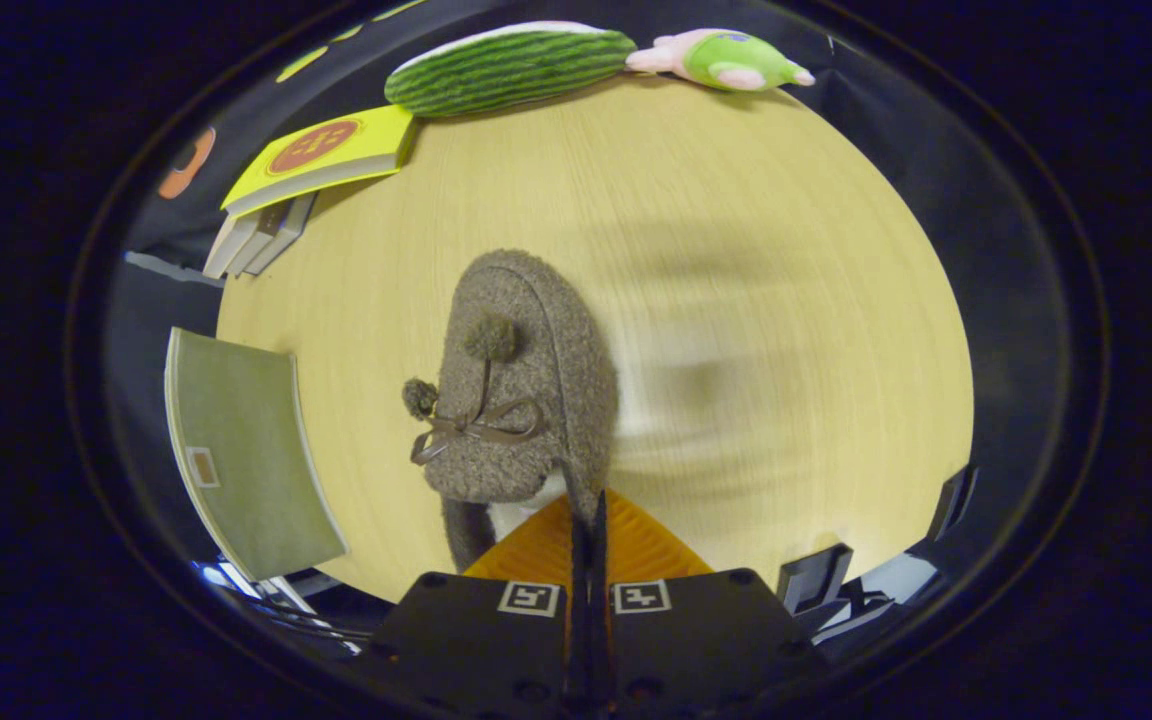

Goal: Open the storage box then place both shoes into the box .Put the left shoe in first, then the right shoe, with the right side of both shoes facing outward in a uniform manner.

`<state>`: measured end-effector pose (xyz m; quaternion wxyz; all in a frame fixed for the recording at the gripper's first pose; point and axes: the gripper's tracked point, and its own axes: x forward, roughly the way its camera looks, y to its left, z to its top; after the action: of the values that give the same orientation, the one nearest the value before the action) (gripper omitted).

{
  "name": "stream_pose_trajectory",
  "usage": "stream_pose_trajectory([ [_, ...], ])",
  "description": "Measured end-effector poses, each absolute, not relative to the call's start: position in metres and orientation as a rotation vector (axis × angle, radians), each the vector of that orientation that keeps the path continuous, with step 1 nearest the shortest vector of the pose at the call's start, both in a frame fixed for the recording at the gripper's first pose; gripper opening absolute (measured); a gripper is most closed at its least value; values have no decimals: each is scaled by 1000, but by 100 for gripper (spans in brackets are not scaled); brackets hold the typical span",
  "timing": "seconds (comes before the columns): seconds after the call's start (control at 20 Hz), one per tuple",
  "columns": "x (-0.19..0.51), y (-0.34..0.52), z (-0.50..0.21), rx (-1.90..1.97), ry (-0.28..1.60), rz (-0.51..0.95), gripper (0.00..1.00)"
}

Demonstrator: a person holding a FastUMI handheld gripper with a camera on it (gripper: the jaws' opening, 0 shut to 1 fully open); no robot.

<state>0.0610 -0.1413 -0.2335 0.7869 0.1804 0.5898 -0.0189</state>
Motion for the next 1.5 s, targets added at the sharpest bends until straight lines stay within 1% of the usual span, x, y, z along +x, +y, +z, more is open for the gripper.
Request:
stream_pose_trajectory([
  [0.15, 56, -119, -204, 399, 1227, -32, 6],
  [0.35, 49, -66, -141, 430, 1164, 21, 6],
  [0.55, 38, 10, -70, 413, 1112, 120, 7],
  [0.75, 33, 89, -30, 406, 1124, 197, 7],
  [0.9, 46, 134, -27, 392, 1116, 213, 6],
  [1.0, 53, 152, -36, 362, 1106, 203, 6],
  [1.15, 56, 179, -54, 371, 1138, 179, 6],
  [1.5, 57, 185, -90, 397, 1190, 99, 6],
])
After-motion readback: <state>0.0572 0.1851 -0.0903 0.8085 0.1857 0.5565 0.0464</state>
